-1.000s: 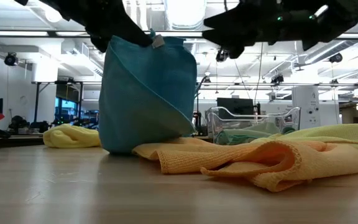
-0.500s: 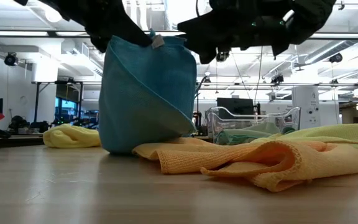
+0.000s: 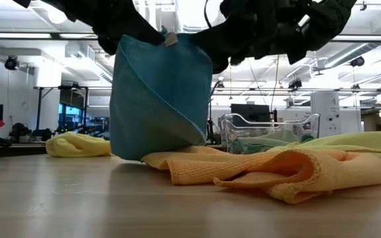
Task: Fold microfiber towels
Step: Prepare the blue microfiber towel
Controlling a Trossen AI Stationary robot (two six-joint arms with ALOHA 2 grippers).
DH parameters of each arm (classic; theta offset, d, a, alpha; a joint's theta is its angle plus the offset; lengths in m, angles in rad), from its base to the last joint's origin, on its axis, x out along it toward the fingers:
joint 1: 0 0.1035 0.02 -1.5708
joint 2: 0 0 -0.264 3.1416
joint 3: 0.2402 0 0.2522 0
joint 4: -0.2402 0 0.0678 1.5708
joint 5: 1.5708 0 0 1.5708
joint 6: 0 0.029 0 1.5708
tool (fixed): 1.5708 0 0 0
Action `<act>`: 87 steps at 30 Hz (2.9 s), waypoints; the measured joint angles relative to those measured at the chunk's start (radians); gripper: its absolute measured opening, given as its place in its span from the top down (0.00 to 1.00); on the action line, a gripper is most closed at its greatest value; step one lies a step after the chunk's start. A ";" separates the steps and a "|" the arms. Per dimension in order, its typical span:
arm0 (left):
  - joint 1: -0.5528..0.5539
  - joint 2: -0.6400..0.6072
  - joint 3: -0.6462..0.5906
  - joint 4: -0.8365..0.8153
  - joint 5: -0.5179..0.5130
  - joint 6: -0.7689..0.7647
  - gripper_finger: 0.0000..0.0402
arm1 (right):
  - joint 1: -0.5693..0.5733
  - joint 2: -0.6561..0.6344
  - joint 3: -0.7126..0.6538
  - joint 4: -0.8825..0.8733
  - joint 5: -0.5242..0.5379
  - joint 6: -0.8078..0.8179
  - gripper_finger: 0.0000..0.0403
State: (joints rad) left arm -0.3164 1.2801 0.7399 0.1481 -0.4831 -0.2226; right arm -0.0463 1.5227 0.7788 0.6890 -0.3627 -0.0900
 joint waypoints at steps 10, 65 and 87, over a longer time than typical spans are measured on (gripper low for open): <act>0.000 0.000 -0.007 0.002 0.000 -0.008 1.00 | 0.000 0.003 0.006 0.005 0.022 0.000 0.91; 0.013 0.138 -0.013 0.270 -0.361 -0.085 0.64 | 0.002 -0.027 0.375 -0.596 0.412 -0.170 0.98; 0.016 0.265 -0.020 0.145 -0.261 -0.275 0.28 | 0.003 -0.015 0.375 -0.579 0.662 0.055 0.98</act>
State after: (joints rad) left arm -0.3008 1.5454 0.7198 0.2929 -0.7445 -0.4972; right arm -0.0437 1.5073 1.1542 0.1099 0.2989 -0.0351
